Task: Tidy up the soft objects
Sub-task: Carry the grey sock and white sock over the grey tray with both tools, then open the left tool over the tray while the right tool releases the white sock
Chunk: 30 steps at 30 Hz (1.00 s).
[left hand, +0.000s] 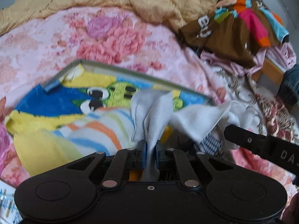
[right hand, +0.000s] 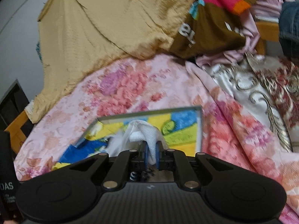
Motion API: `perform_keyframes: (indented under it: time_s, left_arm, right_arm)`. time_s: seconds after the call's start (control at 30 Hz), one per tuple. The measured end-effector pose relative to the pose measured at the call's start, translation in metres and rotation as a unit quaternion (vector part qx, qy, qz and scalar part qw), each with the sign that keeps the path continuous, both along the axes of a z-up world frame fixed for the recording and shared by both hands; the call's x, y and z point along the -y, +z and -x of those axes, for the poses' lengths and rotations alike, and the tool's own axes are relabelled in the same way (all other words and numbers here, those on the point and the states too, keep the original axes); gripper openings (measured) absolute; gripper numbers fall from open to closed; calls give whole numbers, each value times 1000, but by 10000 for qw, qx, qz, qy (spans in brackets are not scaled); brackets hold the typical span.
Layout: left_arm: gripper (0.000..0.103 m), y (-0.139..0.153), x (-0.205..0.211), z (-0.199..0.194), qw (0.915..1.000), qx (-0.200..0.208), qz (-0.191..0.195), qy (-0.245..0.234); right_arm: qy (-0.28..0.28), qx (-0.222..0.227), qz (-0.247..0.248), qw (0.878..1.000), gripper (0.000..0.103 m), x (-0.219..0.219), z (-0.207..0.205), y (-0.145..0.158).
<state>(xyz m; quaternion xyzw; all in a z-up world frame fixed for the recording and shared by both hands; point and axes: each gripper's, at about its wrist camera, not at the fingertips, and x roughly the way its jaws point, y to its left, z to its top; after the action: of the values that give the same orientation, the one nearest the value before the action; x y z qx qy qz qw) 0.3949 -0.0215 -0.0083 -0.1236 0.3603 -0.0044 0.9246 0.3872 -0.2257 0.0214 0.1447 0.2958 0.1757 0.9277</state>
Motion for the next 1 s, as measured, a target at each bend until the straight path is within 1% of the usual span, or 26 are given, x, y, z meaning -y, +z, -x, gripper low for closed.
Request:
perform_keyframes:
  time_s: [0.03,0.07,0.13,0.17,0.37,0.43,0.53,0.6,0.63,0.73,0.8,0.83,0.87,0.9,0.97,1.0]
  left_arm:
    - [14,-2,0,1,10000,-39,21,14]
    - [16,-3,-1,4,10000,-58,58,45]
    - [17,-2,-3,7,9998,-73,139,123]
    - [17,-2,-4,9,9997,-75,174,156]
    - [19,9,-9,18,9994,-20,206,265]
    - [22,14,-12,21,9993,10,222,291]
    - [28,23,-16,29,9991,70,256,340]
    - [30,29,-19,34,9990,111,252,354]
    - [32,32,-20,36,9989,134,243,368]
    - [39,40,-25,47,9985,213,266,440]
    - [45,45,-27,55,9982,248,245,496]
    - [49,47,-29,59,9981,273,214,514]
    - [53,50,-30,63,9980,304,193,525]
    - [55,53,-32,68,9978,344,174,537]
    - [64,59,-35,76,9972,431,167,593]
    - [66,62,-37,81,9967,482,185,624]
  right_arm:
    - [-26,-112,-15,9999,10,2,-2,-3]
    - [-43,-195,-39,9998,13,3,-3,-5]
    - [-75,-248,-58,9996,16,6,-4,-7]
    - [-91,-251,-50,9996,19,7,-2,-7]
    - [-154,-142,-5,9998,26,13,2,-2]
    - [-162,-112,33,9998,28,14,4,0]
    - [-159,-123,22,9998,34,16,4,2]
    - [-129,-141,34,9998,39,16,4,2]
    - [-109,-157,43,9998,44,16,5,3]
    - [-73,-145,-12,9999,58,16,9,4]
    - [-111,-131,-75,9998,62,17,13,7]
    - [-121,-116,-114,9998,65,17,15,8]
    - [-125,-97,-141,9998,70,18,17,9]
    - [-124,-60,-161,9998,72,18,20,11]
    - [-115,32,-149,9998,80,18,27,15]
    - [-106,83,-125,9998,82,18,31,17]
